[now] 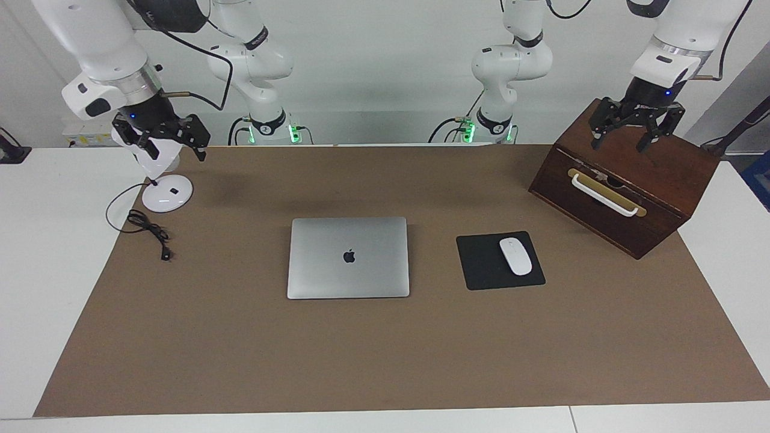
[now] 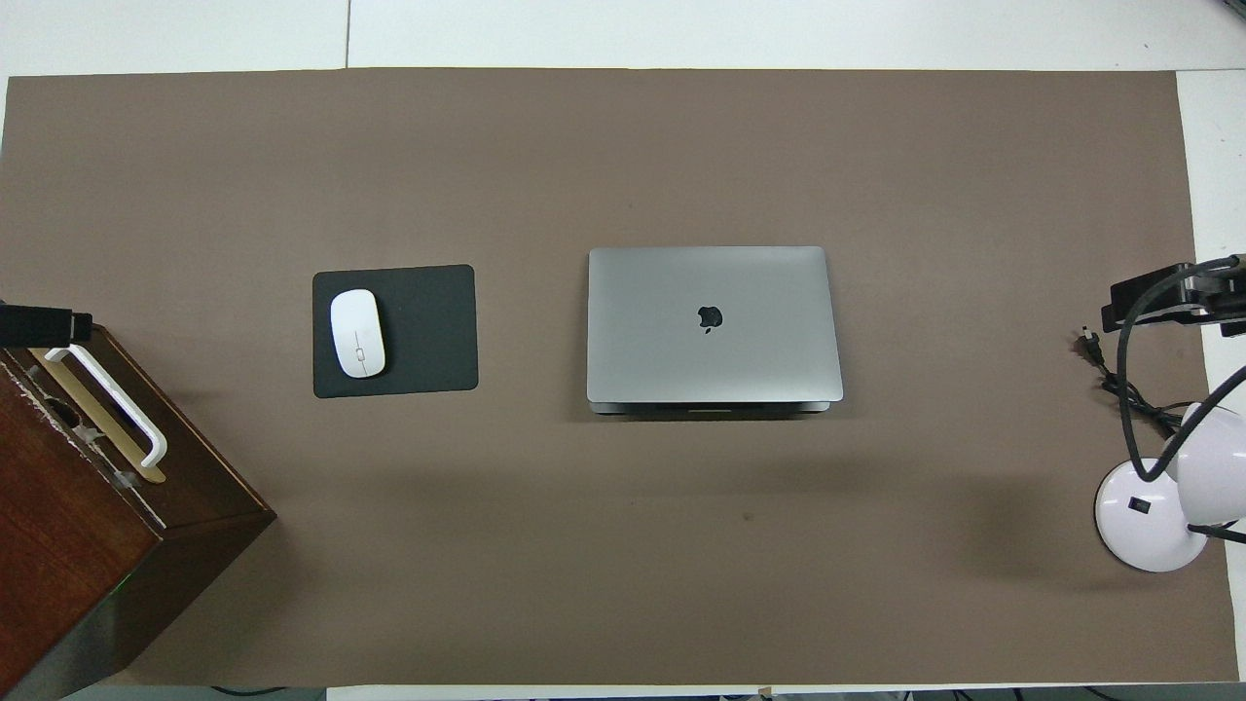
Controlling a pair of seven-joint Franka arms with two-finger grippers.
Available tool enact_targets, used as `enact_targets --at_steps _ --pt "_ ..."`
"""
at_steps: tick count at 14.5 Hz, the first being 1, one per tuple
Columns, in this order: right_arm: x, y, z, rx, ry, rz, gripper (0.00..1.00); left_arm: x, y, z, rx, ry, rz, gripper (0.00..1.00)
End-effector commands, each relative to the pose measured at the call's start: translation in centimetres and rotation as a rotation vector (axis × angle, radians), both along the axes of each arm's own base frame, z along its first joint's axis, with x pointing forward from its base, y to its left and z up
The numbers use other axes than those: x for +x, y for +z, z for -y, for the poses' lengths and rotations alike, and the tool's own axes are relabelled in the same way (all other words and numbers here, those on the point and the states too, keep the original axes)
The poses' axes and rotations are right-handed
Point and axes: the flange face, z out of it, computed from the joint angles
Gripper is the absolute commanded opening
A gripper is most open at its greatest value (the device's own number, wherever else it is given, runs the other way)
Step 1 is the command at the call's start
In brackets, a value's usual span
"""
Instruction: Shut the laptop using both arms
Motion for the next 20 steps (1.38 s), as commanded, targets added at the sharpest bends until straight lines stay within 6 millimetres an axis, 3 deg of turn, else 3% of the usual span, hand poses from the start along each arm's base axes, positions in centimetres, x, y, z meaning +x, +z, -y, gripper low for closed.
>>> enact_targets --at_steps 1,10,20 --pt "0.1 0.1 -0.1 0.017 0.010 0.023 1.00 0.8 0.3 0.0 -0.006 0.017 -0.010 1.00" --pt "0.3 0.2 -0.2 0.007 0.016 0.038 1.00 0.1 -0.6 0.4 0.000 0.008 -0.051 1.00" --pt "0.3 0.3 -0.2 0.007 0.016 0.041 1.00 -0.3 0.0 0.3 0.005 0.007 -0.038 1.00"
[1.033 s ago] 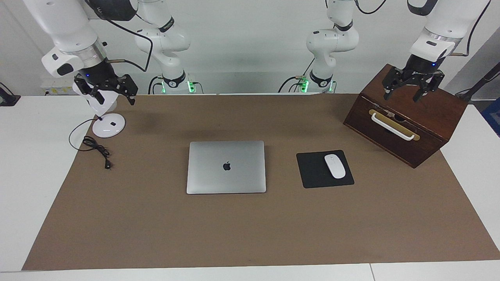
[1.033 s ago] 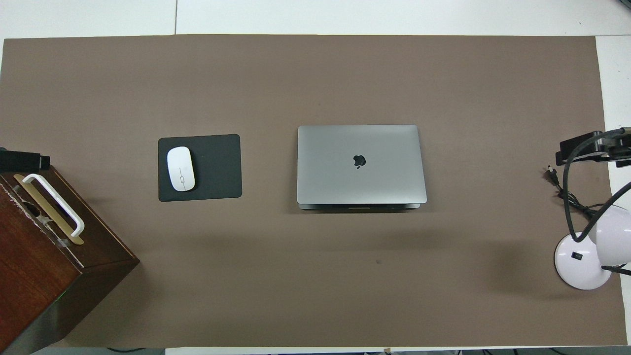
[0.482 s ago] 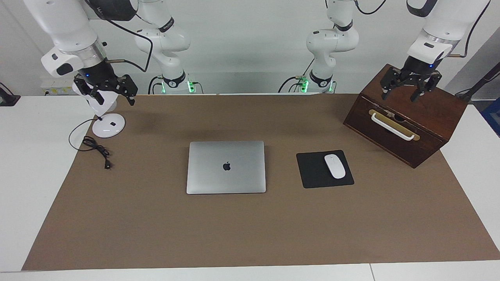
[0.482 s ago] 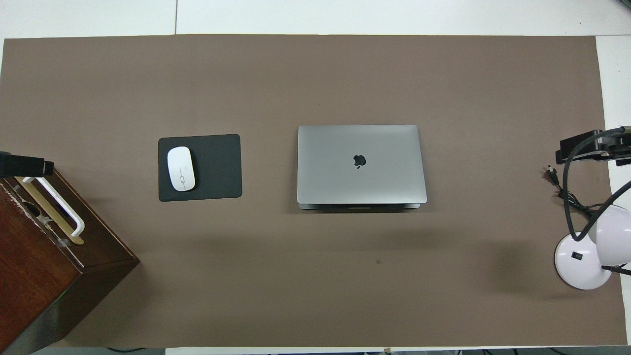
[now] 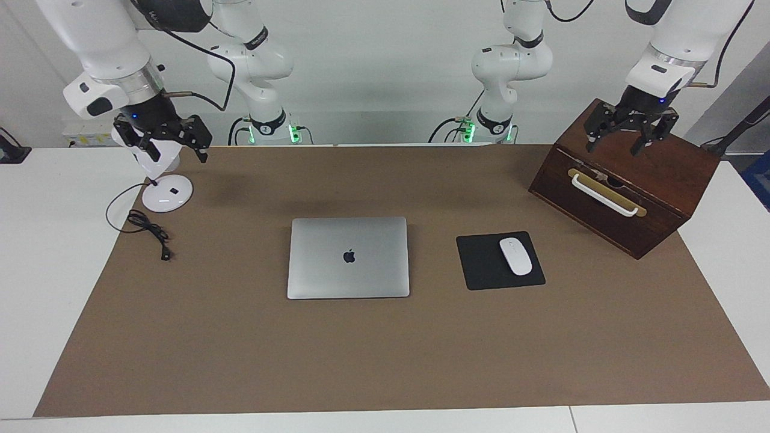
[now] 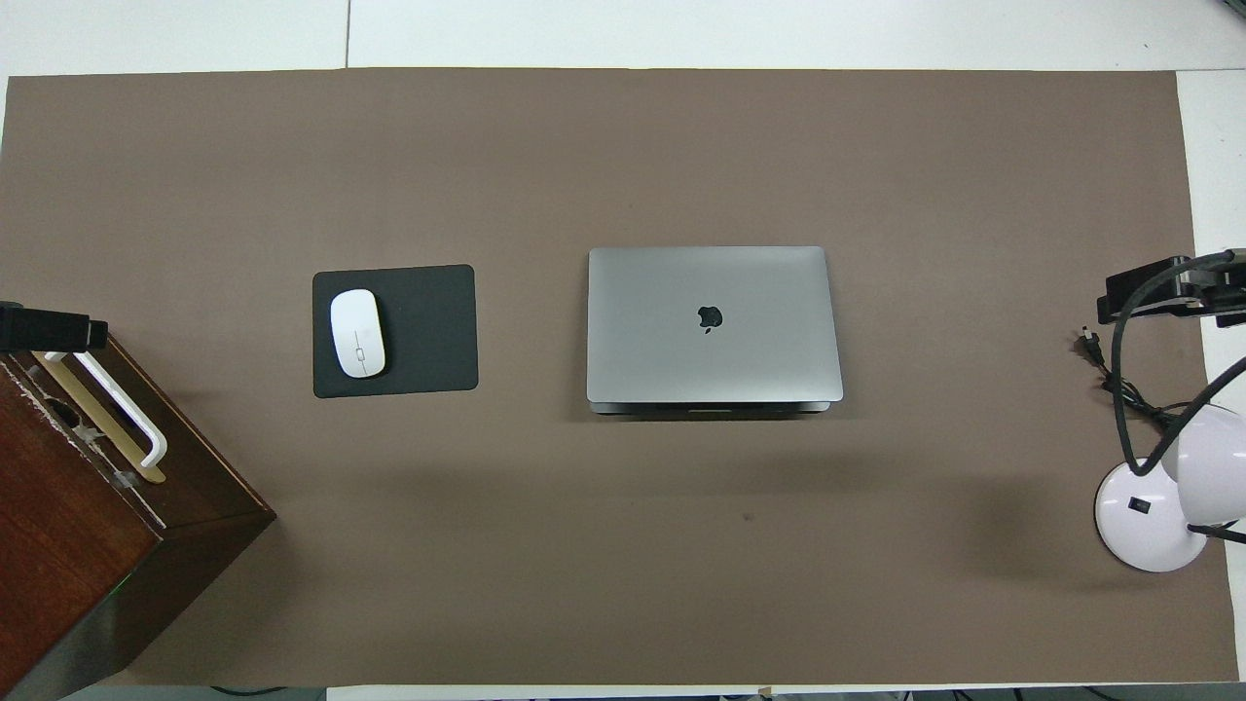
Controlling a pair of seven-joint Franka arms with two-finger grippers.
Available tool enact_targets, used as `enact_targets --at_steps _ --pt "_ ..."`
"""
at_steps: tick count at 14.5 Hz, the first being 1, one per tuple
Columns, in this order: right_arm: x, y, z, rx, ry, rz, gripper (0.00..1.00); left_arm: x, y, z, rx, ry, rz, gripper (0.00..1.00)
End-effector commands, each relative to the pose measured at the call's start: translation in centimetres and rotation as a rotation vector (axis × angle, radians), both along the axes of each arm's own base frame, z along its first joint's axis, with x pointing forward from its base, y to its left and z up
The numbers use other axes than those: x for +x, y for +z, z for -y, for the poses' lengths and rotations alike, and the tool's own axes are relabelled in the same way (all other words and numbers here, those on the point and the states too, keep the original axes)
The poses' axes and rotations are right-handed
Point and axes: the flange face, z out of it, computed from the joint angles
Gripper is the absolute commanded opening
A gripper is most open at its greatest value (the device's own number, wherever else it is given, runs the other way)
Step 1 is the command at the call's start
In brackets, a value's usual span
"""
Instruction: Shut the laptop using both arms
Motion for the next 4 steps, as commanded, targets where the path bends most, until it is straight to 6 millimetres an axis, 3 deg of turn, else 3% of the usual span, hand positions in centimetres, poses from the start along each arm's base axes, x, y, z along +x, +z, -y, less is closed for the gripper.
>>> enact_targets --at_steps 1,4 --pt "0.06 0.13 0.02 0.007 0.010 0.017 1.00 -0.25 0.69 0.27 0.005 0.009 0.011 1.00" --pt "0.06 0.13 0.02 0.007 0.012 0.017 1.00 -0.31 0.48 1.00 0.008 -0.011 0.002 1.00"
